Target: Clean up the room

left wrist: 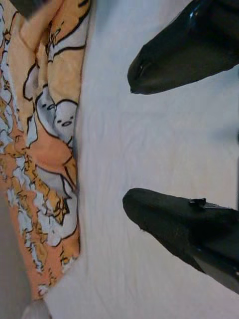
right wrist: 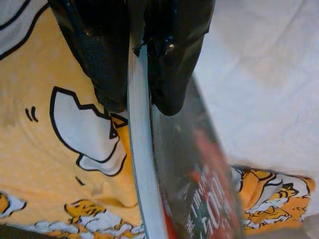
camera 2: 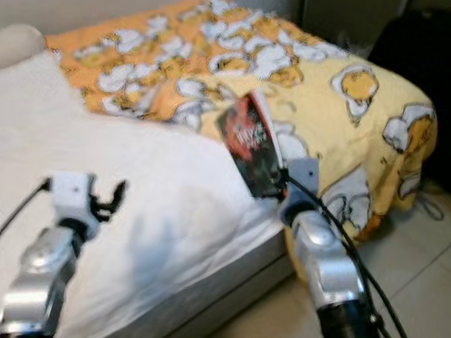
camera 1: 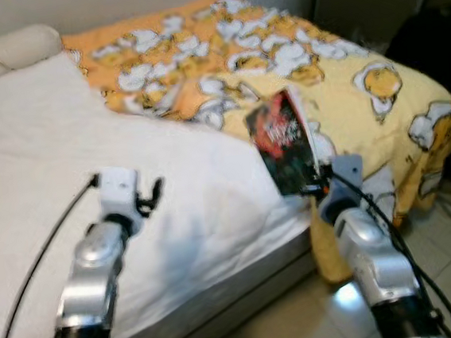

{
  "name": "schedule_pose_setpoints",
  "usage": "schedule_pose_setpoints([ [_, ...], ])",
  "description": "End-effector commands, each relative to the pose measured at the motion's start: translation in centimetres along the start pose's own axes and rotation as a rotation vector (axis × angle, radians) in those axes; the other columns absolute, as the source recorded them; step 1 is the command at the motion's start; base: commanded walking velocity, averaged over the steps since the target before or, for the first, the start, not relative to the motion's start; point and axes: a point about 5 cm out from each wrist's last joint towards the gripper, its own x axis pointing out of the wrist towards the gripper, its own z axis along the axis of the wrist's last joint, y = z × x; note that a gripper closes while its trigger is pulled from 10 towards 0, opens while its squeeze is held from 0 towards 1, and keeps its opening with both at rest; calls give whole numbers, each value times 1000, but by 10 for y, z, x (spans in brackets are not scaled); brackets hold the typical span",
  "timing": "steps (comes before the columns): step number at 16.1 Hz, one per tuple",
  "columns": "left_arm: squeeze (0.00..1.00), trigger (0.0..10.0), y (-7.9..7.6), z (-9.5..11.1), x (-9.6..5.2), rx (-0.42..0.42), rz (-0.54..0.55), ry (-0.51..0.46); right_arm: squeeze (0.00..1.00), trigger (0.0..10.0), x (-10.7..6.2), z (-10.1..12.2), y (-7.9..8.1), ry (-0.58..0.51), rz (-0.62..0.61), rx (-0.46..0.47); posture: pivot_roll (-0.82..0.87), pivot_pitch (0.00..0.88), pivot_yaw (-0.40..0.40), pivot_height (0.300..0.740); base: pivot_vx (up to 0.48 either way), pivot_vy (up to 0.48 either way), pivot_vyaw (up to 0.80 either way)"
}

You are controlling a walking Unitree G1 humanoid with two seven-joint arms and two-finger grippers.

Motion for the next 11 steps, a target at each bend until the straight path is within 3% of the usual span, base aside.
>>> schedule_pose_setpoints([
  [1,0,10000,8,2,0,14,23,2,0,10000,3,14,3,-62,9,-1,35,0,33,740,0,401,0],
  [11,0,10000,8,6,4,13,29,-3,0,10000,5,15,9,-50,54,-22,47,0,33,740,0,401,0],
])
